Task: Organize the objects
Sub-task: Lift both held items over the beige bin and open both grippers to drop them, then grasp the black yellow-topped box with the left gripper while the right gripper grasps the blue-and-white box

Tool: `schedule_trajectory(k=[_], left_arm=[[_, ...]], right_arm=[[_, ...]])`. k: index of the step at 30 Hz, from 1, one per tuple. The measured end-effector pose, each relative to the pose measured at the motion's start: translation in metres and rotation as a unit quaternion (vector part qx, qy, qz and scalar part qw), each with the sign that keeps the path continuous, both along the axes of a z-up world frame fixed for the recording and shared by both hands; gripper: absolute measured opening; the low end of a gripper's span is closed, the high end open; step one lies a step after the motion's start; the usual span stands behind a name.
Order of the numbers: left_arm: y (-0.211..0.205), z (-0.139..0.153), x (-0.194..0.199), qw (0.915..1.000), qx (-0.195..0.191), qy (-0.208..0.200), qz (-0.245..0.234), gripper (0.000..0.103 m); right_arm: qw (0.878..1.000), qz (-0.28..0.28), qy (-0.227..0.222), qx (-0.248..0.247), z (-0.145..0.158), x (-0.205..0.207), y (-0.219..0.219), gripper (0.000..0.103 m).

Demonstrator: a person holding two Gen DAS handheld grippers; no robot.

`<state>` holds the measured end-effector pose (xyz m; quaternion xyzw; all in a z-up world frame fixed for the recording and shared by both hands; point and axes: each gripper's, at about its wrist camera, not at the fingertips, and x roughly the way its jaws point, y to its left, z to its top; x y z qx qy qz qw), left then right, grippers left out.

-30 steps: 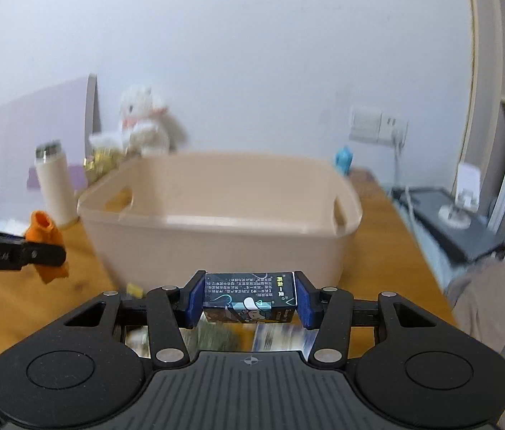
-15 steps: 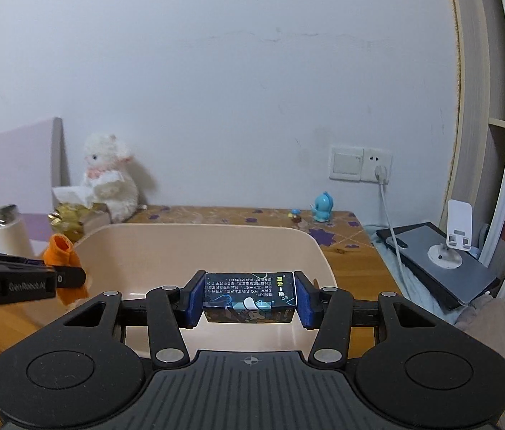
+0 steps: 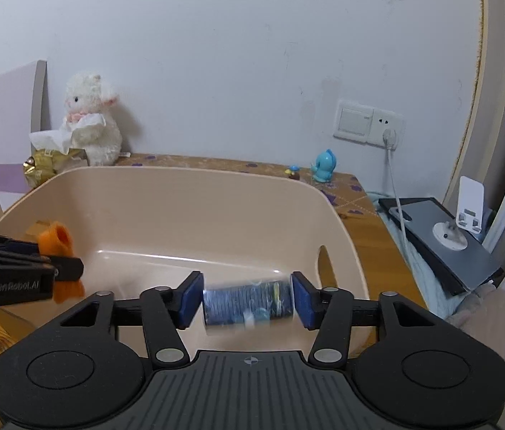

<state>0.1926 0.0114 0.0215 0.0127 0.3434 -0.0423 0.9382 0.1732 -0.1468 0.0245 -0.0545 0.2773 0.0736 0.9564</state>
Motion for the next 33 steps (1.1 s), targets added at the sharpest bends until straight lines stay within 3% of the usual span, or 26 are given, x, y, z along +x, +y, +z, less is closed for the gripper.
schedule_trajectory(k=[1, 2, 3, 4, 14, 22, 33], left_arm=[[-0.002, 0.004, -0.004, 1.0, 0.006, -0.004, -0.001, 0.061], [-0.004, 0.007, -0.011, 0.9997, 0.019, -0.013, 0.006, 0.082], [-0.005, 0.011, -0.018, 0.9992, 0.026, -0.027, 0.012, 0.092], [-0.004, 0.015, -0.026, 0.9985, 0.03, -0.043, 0.017, 0.093], [0.012, 0.031, -0.082, 0.9991, 0.005, -0.038, 0.02, 0.097], [0.022, -0.006, -0.098, 0.9996, -0.004, 0.011, 0.024, 0.097], [0.021, -0.059, -0.079, 0.9971, -0.014, 0.073, 0.02, 0.097]], right_arm=[[1.0, 0.0, -0.006, 0.0, 0.003, -0.003, -0.001, 0.068], [1.0, 0.0, -0.013, 0.0, 0.006, -0.008, -0.004, 0.071], [1.0, -0.002, -0.019, 0.003, 0.01, -0.012, -0.006, 0.076], [1.0, -0.003, -0.023, 0.007, 0.013, -0.017, -0.009, 0.077], [0.999, -0.009, -0.032, 0.023, 0.027, -0.073, -0.038, 0.093], [1.0, -0.012, 0.024, 0.002, -0.011, -0.09, -0.047, 0.094], [0.997, -0.008, 0.079, 0.01, -0.048, -0.077, -0.054, 0.094]])
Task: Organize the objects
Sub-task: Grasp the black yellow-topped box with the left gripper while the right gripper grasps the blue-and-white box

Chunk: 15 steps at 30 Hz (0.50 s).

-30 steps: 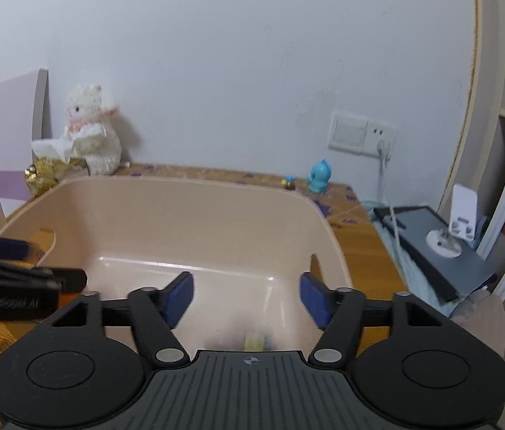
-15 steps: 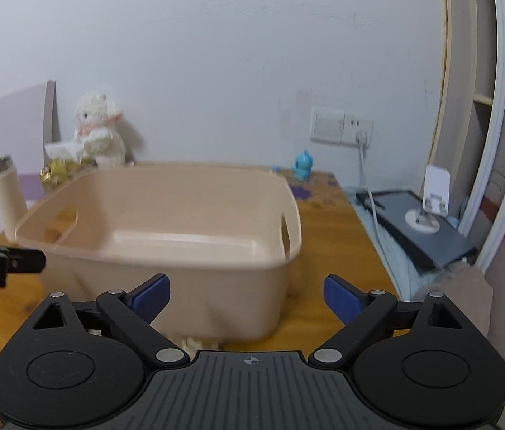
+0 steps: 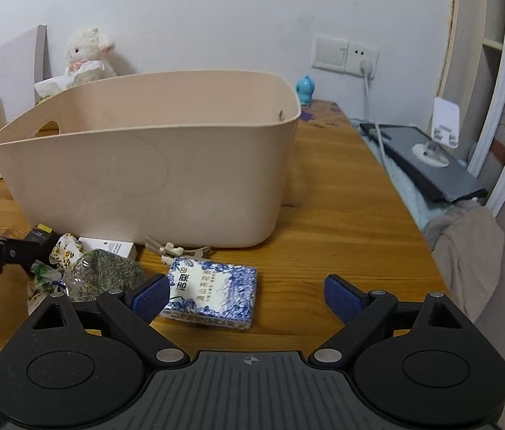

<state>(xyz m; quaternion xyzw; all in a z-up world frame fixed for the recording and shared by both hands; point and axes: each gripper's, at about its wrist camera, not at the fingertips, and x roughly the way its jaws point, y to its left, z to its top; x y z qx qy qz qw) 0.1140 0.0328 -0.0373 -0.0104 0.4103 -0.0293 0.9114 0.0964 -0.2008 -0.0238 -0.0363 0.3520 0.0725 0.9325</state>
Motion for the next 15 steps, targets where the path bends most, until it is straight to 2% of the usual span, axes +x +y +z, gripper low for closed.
schedule_trajectory(k=[7, 10, 12, 13, 15], left_arm=[[0.001, -0.013, 0.01, 0.9998, -0.009, 0.016, -0.004, 0.095], [0.002, -0.015, 0.012, 0.9997, -0.015, 0.017, -0.005, 0.089], [0.0, -0.014, 0.012, 0.9999, -0.007, 0.01, -0.011, 0.075], [-0.001, -0.013, 0.012, 0.9998, -0.005, 0.009, -0.014, 0.071], [-0.001, -0.011, 0.012, 0.9998, -0.007, 0.008, -0.017, 0.056]], right_arm=[[1.0, 0.01, 0.022, 0.008, -0.014, 0.01, 0.008, 0.094], [1.0, 0.014, 0.028, 0.004, -0.017, 0.012, 0.012, 0.09], [0.999, 0.016, 0.032, 0.003, -0.019, 0.013, 0.013, 0.081], [0.999, 0.019, 0.034, 0.006, -0.019, 0.014, 0.013, 0.078], [0.999, 0.021, 0.037, 0.011, -0.019, 0.014, 0.014, 0.065]])
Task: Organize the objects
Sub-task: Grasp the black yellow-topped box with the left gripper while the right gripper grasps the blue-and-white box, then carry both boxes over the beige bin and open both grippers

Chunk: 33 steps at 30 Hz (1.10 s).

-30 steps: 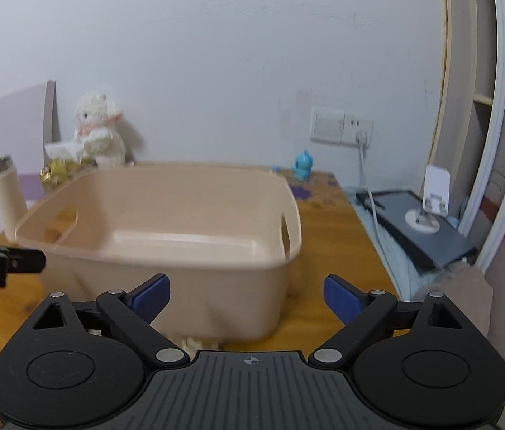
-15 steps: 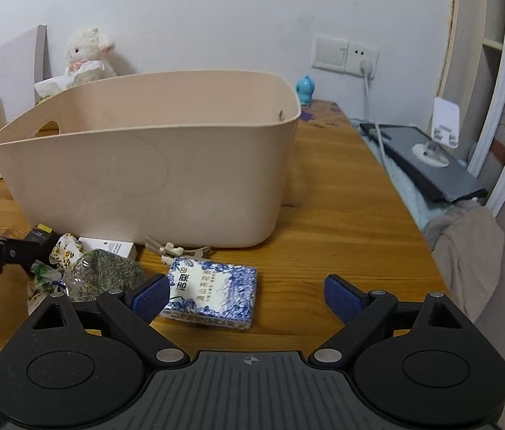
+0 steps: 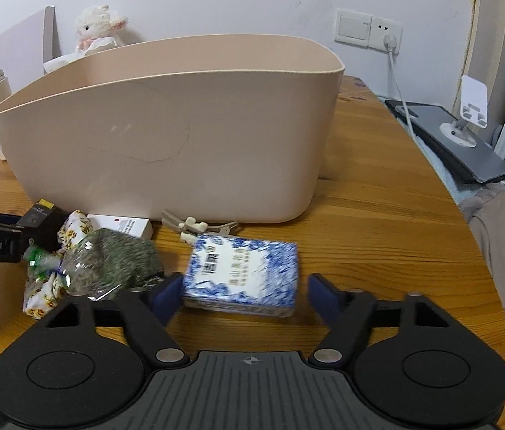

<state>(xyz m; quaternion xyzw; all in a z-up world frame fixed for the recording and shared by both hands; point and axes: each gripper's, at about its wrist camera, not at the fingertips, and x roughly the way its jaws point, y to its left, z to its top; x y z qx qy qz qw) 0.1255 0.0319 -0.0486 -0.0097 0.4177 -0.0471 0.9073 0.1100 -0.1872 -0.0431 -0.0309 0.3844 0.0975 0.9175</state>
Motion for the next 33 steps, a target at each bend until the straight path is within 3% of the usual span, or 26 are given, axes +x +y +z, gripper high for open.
schedule_trajectory(k=[1, 3, 15, 33], left_arm=[[0.0, 0.001, 0.0, 1.0, -0.002, 0.0, -0.001, 0.052], [0.001, 0.001, -0.001, 1.0, -0.006, -0.001, -0.001, 0.035], [0.0, 0.021, -0.024, 0.9998, 0.001, -0.017, -0.01, 0.034], [-0.005, 0.107, -0.058, 0.992, -0.01, -0.123, -0.028, 0.034]], right_arm=[[1.0, 0.001, 0.0, 0.001, 0.0, -0.001, 0.0, 0.061], [1.0, 0.002, -0.001, 0.0, 0.001, -0.002, 0.002, 0.061], [0.999, -0.005, -0.036, 0.008, 0.029, -0.025, -0.004, 0.061], [0.99, -0.006, -0.141, -0.003, 0.107, -0.047, -0.007, 0.06]])
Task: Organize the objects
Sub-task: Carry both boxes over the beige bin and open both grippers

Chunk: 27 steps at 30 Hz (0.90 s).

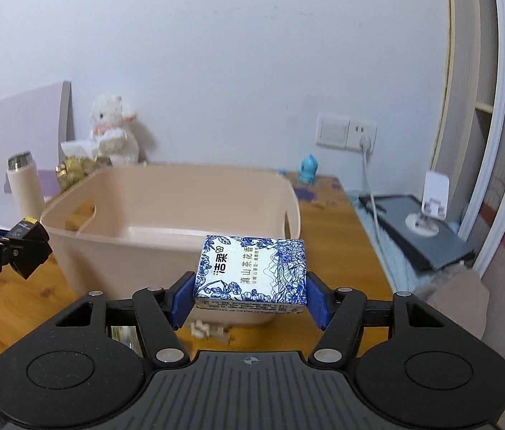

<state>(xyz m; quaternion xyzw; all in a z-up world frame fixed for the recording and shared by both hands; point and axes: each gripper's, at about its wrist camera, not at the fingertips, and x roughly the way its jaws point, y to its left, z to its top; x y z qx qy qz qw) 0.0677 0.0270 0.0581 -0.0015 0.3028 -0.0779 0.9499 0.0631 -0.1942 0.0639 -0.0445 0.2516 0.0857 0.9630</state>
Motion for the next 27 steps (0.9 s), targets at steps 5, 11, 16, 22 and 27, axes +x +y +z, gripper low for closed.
schedule_trajectory(k=[5, 11, 16, 22, 27], left_arm=[[-0.005, 0.018, 0.018, 0.9995, 0.018, -0.024, 0.002, 0.034], [-0.014, 0.018, 0.052, 0.999, 0.037, -0.024, 0.009, 0.034], [-0.022, -0.001, 0.082, 0.9984, 0.054, -0.003, 0.014, 0.034], [-0.038, -0.03, 0.113, 0.9956, 0.087, 0.032, 0.013, 0.034], [-0.041, -0.048, 0.133, 0.9939, 0.087, 0.065, 0.017, 0.034]], right_arm=[[1.0, -0.003, -0.021, 0.01, 0.015, 0.016, -0.001, 0.06], [0.999, -0.005, -0.03, 0.013, 0.022, 0.043, 0.005, 0.06], [1.0, -0.008, -0.022, 0.01, 0.015, 0.067, 0.012, 0.06], [1.0, -0.001, -0.001, 0.0, -0.001, 0.091, 0.022, 0.06], [0.999, 0.01, 0.032, -0.021, -0.022, 0.107, 0.032, 0.06]])
